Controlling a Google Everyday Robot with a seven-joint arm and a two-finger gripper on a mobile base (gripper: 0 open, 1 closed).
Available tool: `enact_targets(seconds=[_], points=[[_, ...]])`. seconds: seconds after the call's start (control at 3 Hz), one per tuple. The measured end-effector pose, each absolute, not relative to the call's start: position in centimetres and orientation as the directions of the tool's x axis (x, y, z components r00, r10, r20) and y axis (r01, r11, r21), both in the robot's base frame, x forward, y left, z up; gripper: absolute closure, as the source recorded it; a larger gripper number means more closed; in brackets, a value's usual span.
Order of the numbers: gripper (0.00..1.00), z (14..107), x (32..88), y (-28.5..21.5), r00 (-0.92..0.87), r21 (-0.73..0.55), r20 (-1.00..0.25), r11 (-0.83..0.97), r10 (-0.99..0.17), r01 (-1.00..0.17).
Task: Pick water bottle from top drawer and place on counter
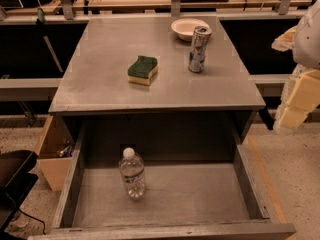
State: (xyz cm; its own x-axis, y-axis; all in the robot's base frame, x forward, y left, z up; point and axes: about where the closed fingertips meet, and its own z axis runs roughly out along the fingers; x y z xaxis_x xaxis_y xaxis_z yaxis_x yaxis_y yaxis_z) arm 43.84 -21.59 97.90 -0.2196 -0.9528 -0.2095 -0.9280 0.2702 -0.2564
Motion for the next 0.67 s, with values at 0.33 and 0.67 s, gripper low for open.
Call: enact_targets(seconds=[0.33, 0.67], points=[[0.0, 97.9, 43.8, -21.6, -0.22, -0.256, -0.21, 0.27, -0.953, -0.928], [0.0, 96.9, 43.8, -20.7, -0.186, -0.263, -0.286, 0.264, -0.94, -0.928]])
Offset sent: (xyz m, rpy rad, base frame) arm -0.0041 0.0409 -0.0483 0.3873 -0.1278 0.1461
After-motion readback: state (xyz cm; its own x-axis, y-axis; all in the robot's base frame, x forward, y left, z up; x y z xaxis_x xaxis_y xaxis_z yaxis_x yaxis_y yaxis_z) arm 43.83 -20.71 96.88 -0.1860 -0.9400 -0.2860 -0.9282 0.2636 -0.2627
